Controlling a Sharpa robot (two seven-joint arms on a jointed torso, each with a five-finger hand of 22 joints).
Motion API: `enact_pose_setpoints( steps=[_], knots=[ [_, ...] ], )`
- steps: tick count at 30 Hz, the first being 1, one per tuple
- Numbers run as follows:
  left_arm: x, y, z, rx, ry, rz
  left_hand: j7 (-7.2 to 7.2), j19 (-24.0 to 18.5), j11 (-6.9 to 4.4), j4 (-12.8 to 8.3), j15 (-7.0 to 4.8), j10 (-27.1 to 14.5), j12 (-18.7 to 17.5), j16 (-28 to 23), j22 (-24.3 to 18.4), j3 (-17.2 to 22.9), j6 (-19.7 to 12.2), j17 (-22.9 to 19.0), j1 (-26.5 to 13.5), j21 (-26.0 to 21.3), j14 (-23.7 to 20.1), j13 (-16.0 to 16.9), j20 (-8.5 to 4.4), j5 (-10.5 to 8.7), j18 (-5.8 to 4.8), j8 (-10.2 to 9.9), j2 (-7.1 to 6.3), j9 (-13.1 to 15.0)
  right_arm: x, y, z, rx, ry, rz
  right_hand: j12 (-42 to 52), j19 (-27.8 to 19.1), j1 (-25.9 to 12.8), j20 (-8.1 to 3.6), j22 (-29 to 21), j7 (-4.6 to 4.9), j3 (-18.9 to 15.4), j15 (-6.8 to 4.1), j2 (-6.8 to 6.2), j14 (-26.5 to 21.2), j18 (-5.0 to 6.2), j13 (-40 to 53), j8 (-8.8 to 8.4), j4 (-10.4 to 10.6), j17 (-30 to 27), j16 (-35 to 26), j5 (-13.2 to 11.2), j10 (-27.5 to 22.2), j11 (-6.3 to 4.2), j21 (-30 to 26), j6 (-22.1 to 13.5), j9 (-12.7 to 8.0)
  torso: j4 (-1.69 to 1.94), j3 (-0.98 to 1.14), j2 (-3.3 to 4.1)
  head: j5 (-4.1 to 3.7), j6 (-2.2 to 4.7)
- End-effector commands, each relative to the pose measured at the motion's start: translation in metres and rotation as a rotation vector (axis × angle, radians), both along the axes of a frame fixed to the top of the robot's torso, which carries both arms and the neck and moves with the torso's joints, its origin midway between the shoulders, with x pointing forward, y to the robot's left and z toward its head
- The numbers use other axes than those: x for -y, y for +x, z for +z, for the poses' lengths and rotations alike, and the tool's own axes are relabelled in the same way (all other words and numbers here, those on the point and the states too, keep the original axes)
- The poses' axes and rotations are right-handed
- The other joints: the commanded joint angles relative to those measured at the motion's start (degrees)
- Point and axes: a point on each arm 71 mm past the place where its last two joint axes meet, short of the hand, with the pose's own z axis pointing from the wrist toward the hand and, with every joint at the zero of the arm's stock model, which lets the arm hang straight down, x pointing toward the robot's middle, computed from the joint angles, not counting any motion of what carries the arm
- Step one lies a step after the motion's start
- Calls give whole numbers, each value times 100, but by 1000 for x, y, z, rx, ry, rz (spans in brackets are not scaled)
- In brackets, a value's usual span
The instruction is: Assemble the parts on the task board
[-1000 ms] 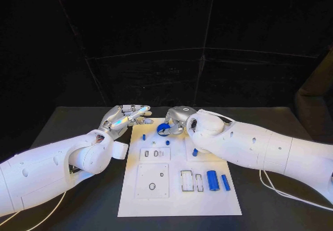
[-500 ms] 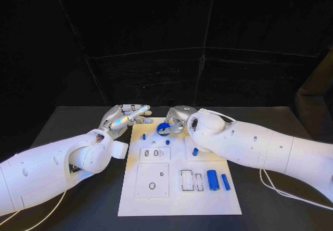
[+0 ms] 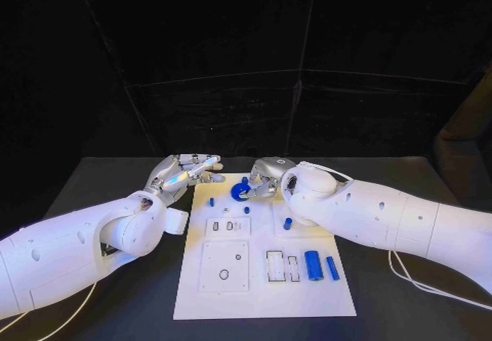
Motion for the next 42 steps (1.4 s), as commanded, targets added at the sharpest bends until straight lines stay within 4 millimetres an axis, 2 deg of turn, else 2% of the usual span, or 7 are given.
enact_pose_setpoints(
  steps=[1,17,21,24,29,35,42],
  knots=[
    [1,0,2,9,-3,-6,25,39,-8,-34,21,30,-19,-37,-5,-10,30,9,-13,-21,10,-5,11,-17,88,-26,59,-3,-1,0,0,-20,5,7,29,113,62,35,339,1,-22,25,5,477,-110,606,13,0,829,19,17,41,-9,37,14,-5,8,-4,-2,-10,-2],
    [-1,0,2,10,-2,-4,25,39,-8,-34,21,30,-19,-37,-5,-10,30,9,-13,-21,10,-5,11,-17,88,-26,59,-3,9,-5,8,47,115,35,91,129,369,22,378,-25,-97,7,104,475,-117,663,39,-136,822,15,150,85,-33,57,114,4,2,-1,-4,-2,13],
    [-3,1,2,11,0,2,26,41,-8,-42,21,31,-24,-42,-8,-9,30,11,-7,-25,11,-5,11,-17,88,-29,62,-4,34,-7,13,54,237,64,38,116,764,19,359,-18,-59,6,134,457,-114,625,15,-379,749,-18,259,48,-30,46,78,-6,-21,4,-14,-6,24],
    [-5,2,1,12,1,4,25,42,-8,-46,21,32,-25,-43,-9,-8,32,12,-3,-26,12,-5,11,-18,88,-30,64,-3,60,-8,14,8,340,80,-200,40,1321,17,210,-31,94,-4,158,423,-83,441,39,-745,626,-78,258,-121,-46,-30,116,3,-41,5,-20,-11,50],
    [-8,4,0,14,4,14,19,45,-11,-57,20,39,-27,-47,-13,-6,38,14,5,-30,15,-4,11,-17,89,-31,68,-3,109,-9,14,-60,445,55,-334,-3,1692,9,141,-43,144,-18,62,432,-70,342,67,-1074,680,-71,290,-212,-63,-73,173,6,-95,27,-26,-27,77],
    [-8,6,-1,16,4,16,13,49,-16,-68,18,48,-28,-52,-16,-4,46,17,12,-33,19,-3,10,-18,89,-31,73,-1,154,-10,14,-76,470,6,-378,-4,1769,3,143,-54,124,-24,0,439,-70,308,59,-1181,713,-62,310,-235,-71,-76,162,0,-136,66,-21,-80,100],
    [-5,7,-1,15,1,11,13,49,-16,-68,18,48,-28,-52,-16,-4,46,17,12,-33,19,-3,10,-18,89,-31,73,-1,183,-8,12,-76,455,-38,-405,-6,1818,-4,142,-55,130,-29,-1,443,-70,288,48,-1245,732,-58,379,-248,-75,-78,142,-4,-121,65,-9,-137,111]
  ],
)
